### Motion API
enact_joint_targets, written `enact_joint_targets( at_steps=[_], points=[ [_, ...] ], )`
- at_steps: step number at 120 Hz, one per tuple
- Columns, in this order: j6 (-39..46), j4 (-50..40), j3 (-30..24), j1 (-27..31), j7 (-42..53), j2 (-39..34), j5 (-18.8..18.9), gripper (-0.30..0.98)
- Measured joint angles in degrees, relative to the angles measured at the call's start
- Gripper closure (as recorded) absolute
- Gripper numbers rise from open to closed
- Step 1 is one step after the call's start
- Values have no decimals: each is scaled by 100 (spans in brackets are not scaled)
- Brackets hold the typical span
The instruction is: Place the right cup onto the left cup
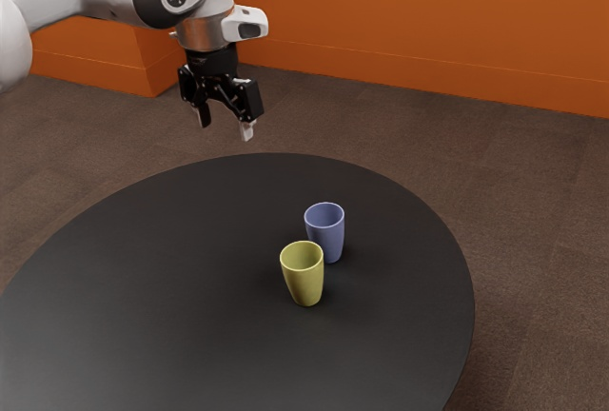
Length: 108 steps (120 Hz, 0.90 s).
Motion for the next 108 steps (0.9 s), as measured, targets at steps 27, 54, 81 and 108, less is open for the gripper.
enact_joint_targets(
  at_steps=[27,54,81,108],
  points=[
    [89,-21,-12,-47,-2,8,2,0],
    [196,-163,-65,-178,-33,24,-150,0],
    [421,-597,-252,-256,-74,21,-272,0],
    [763,-867,-548,-254,-193,134,-293,0]
  ],
)
